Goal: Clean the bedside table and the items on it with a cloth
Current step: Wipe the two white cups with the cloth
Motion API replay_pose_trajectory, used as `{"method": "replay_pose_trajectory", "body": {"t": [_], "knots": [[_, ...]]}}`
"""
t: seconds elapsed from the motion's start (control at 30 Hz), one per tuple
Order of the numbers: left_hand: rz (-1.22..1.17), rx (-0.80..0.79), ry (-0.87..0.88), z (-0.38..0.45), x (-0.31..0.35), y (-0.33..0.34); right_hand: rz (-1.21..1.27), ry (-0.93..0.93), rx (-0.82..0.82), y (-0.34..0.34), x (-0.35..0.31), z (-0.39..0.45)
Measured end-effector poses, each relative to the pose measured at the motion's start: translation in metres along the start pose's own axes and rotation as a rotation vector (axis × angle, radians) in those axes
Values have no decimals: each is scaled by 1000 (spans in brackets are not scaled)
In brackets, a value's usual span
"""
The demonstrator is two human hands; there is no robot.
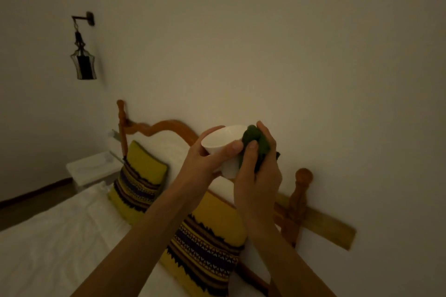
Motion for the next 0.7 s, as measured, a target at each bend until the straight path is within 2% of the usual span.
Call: {"method": "replay_pose_trajectory", "body": {"t": [0.1, 0.17, 0.27, 0.37, 0.5, 0.57, 0.63, 0.7], "knots": [[53, -173, -10, 5, 4, 9, 12, 213, -44, -4, 13, 29], [75, -267, -15, 7, 5, 17, 55, 266, -87, -9, 17, 38], [38, -202, 19, 16, 13, 21, 130, 288, -61, -15, 10, 38], [3, -12, 17, 28, 15, 18, 76, 130, 16, -16, -4, 27], [-37, -13, -10, 31, 5, 23, -50, -112, 172, -19, -12, 14], [-60, -68, 11, 31, 5, 24, 13, 8, 141, -21, -5, 27], [-51, -154, 27, 28, 6, 28, 200, 291, 6, -17, 9, 40], [-10, -207, 52, 28, 8, 32, 285, 378, -35, -14, 17, 43]]}}
Point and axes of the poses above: each hand's wrist, its own z-axis towards the middle knuckle, its own y-axis out of the palm, x = y × z, the point moved 5 cm from there along z, towards the middle knuckle, and after that the axes turned 7 degrees about -z, right-handed, at the moved point
